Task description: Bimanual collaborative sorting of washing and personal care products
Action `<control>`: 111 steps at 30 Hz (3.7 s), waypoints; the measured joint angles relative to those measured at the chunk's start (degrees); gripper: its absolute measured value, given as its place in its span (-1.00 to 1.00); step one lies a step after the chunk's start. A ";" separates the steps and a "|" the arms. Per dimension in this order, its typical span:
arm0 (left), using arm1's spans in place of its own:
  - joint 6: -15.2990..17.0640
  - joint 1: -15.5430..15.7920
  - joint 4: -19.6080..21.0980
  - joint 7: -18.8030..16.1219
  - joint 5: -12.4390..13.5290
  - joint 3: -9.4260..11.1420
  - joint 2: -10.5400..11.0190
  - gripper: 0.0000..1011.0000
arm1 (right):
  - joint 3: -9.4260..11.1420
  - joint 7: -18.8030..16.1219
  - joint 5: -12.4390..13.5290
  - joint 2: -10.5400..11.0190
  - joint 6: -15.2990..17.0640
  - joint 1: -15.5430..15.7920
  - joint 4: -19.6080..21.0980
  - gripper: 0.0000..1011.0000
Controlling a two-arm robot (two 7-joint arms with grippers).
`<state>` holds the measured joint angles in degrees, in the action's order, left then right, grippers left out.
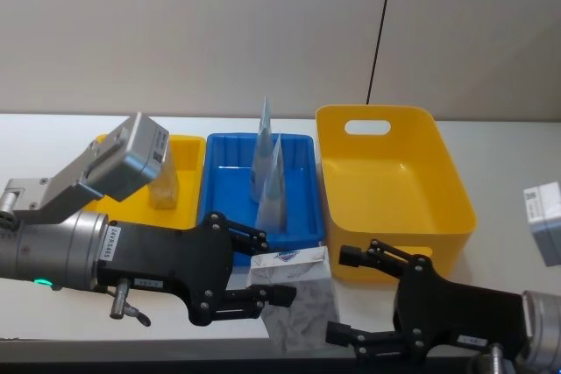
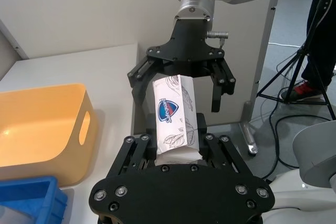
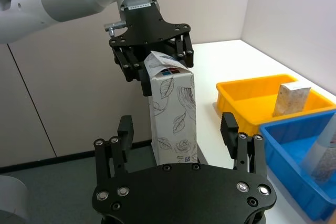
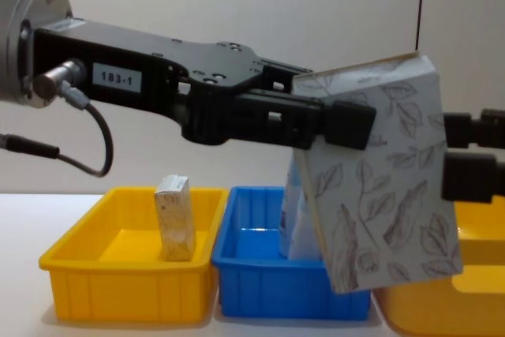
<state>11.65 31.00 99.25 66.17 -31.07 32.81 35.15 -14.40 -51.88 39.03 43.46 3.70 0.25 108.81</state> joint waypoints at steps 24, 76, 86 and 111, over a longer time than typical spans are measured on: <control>0.00 0.00 0.00 0.00 0.00 0.00 0.00 -0.29 | -6.43 0.12 -2.50 -3.32 2.07 -7.80 -4.68 0.90; 0.04 0.00 0.05 0.14 -0.17 0.13 0.04 0.98 | -7.21 2.39 -2.00 -2.81 0.94 -8.01 -5.67 -0.31; 1.58 -0.70 0.58 -2.20 -0.97 -0.97 0.79 0.98 | -5.48 3.85 -0.44 -0.87 0.50 -5.36 -4.95 -0.31; 11.14 -2.43 3.68 -19.60 -1.23 -4.94 0.40 0.98 | -0.81 15.13 1.33 -2.76 -3.71 -0.51 -3.13 -0.32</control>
<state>22.79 28.58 102.93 46.58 -32.30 27.86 35.56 -15.20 -36.75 40.35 40.70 -0.01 -0.26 105.67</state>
